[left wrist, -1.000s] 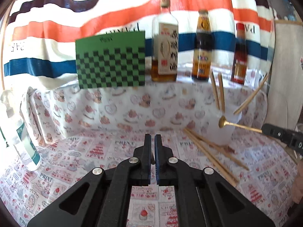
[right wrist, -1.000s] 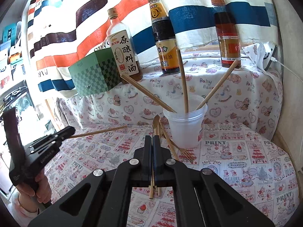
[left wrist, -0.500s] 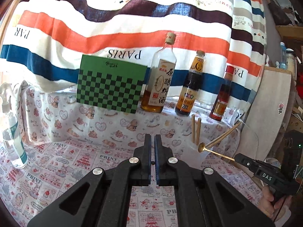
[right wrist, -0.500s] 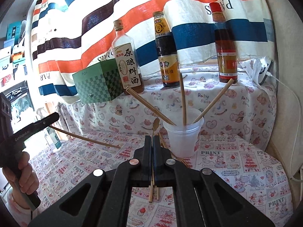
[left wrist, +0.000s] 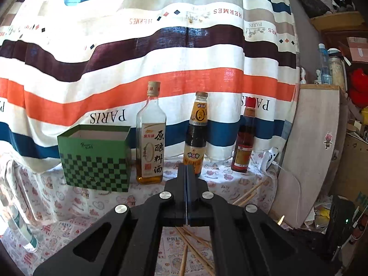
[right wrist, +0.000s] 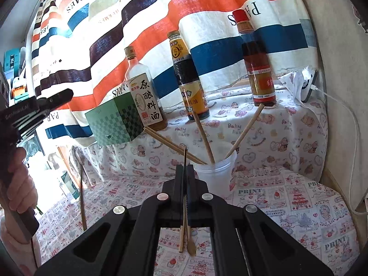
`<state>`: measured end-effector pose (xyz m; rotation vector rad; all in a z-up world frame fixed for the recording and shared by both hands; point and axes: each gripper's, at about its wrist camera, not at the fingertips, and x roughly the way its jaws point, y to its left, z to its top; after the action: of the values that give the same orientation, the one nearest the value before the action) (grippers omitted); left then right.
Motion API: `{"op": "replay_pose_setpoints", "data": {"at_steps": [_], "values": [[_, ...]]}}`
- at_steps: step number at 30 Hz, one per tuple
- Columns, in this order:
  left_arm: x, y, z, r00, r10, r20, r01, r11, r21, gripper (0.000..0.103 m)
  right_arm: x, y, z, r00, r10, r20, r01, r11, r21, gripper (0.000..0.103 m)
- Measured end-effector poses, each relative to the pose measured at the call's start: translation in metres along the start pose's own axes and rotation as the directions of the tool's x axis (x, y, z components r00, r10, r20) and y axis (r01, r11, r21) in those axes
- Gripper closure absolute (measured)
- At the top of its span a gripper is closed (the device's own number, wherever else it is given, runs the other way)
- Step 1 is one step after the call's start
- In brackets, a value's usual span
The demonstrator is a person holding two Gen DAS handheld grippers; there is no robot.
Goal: Organize utensils
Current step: 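Lift the chopstick with the left gripper while the right gripper lifts the gold spoon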
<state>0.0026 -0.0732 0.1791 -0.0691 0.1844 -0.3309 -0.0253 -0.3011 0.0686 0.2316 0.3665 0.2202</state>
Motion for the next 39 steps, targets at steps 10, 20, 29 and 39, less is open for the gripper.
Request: {"op": "replay_pose_setpoints", "data": {"at_steps": [10,20,29,39], "values": [[0.036,-0.016,-0.003,0.974,-0.047,-0.223,0.066,0.995,0.078,0.1,0.003,-0.015,0.004,1.0,0.0,-0.01,0.001,0.998,0.055,0.101],[0.099,0.009,-0.118,0.831,0.004,-0.557,-0.005,1.0,0.001,0.075,0.011,-0.018,0.001,0.999,-0.022,-0.033,0.023,0.998,0.052,0.101],[0.127,-0.008,-0.148,0.777,-0.005,-0.629,-0.009,1.0,-0.018,0.046,0.024,-0.03,-0.002,0.995,-0.07,-0.075,0.076,0.993,0.09,0.101],[0.17,-0.039,-0.191,0.643,0.034,-0.765,-0.026,0.999,0.023,0.039,0.027,-0.032,-0.002,0.991,-0.095,-0.095,0.103,0.991,0.09,0.101]]}}
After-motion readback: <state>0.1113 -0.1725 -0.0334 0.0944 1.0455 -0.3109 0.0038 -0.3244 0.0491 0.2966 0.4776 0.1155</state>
